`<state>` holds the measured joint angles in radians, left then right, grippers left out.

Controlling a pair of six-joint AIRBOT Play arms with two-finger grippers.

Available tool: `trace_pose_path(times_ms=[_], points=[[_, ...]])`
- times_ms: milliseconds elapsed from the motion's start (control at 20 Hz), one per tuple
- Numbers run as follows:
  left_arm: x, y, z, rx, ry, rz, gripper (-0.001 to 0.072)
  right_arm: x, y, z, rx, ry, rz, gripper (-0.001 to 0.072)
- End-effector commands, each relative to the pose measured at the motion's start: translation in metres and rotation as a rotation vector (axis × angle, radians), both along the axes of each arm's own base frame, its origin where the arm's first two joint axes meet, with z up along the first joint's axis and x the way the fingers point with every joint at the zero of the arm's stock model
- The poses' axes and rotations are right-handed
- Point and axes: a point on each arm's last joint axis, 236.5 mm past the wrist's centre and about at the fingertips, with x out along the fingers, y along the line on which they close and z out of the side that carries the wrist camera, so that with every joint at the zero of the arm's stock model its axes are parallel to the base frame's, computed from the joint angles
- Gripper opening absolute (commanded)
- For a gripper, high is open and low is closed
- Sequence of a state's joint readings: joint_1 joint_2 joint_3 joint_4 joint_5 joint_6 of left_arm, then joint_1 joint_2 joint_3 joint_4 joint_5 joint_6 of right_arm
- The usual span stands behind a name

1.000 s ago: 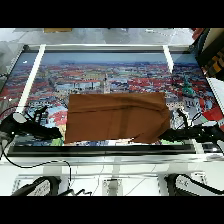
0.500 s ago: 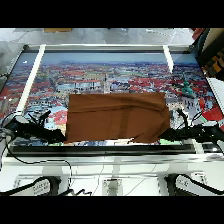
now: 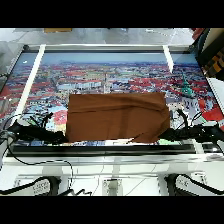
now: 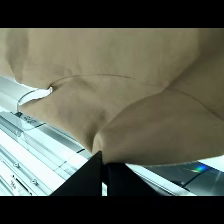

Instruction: Fold the clothes and pants, and hang the long-sleeved shirts on hangers.

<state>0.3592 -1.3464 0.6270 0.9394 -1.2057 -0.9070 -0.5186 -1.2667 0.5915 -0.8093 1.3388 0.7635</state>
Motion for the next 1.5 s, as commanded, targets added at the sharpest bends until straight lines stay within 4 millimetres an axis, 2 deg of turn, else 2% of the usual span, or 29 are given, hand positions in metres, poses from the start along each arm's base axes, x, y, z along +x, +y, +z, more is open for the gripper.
trace_pose_path(times_ms=[0,50,150,250,350,450,500,600,700,750,850,950,1100,1200,1300,1450], points=[[0.018,0.006,-0.005,0.032,-0.067,0.039,0.0109,0.0,0.001,0.003,0.009,0.0,0.004,0.0013],[0.019,0.006,-0.003,0.03,-0.072,0.039,0.002,0.001,0.004,0.007,0.029,-0.004,0.003,0.0013],[0.022,0.003,0.008,0.011,-0.097,0.02,0.0022,0.008,0.012,0.023,0.082,-0.035,-0.003,0.0013],[0.033,-0.007,0.034,-0.048,-0.193,-0.017,0.0022,0.017,0.019,0.05,0.122,-0.121,-0.002,0.0012],[0.054,-0.019,0.077,-0.143,-0.323,0.008,0.0021,0.021,0.027,0.083,0.138,-0.219,0.007,0.0012],[0.068,-0.036,0.141,-0.309,-0.489,0.033,0.0021,0.021,0.035,0.117,0.134,-0.336,0.013,0.0012],[0.071,-0.039,0.166,-0.36,-0.561,0.043,0.0021,0.019,0.037,0.129,0.118,-0.385,0.017,0.0012],[0.08,-0.034,0.198,-0.382,-0.662,0.101,0.0021,0.019,0.04,0.15,0.075,-0.479,0.008,0.0012],[0.093,-0.028,0.216,-0.376,-0.736,0.168,0.0019,0.039,0.03,0.167,0.028,-0.562,-0.11,0.0012],[0.103,-0.024,0.214,-0.346,-0.741,0.217,0.0019,0.055,0.017,0.17,-0.006,-0.585,-0.201,0.0012],[0.125,-0.016,0.197,-0.253,-0.72,0.314,0.0019,0.089,-0.015,0.167,-0.068,-0.591,-0.404,0.0011],[0.15,-0.017,0.182,-0.168,-0.737,0.375,0.0019,0.115,-0.034,0.158,-0.089,-0.56,-0.556,0.001],[0.19,-0.003,0.152,-0.018,-0.742,0.555,0.0019,0.152,-0.059,0.131,-0.178,-0.56,-0.698,0.001],[0.205,0.0,0.125,0.031,-0.69,0.664,0.0018,0.17,-0.075,0.105,-0.211,-0.507,-0.8,0.001],[0.215,-0.006,0.1,0.033,-0.628,0.726,0.0019,0.187,-0.079,0.082,-0.205,-0.442,-0.849,0.001],[0.234,-0.015,0.075,0.038,-0.581,0.716,0.0019,0.22,-0.081,0.062,-0.218,-0.406,-0.831,0.0011]])
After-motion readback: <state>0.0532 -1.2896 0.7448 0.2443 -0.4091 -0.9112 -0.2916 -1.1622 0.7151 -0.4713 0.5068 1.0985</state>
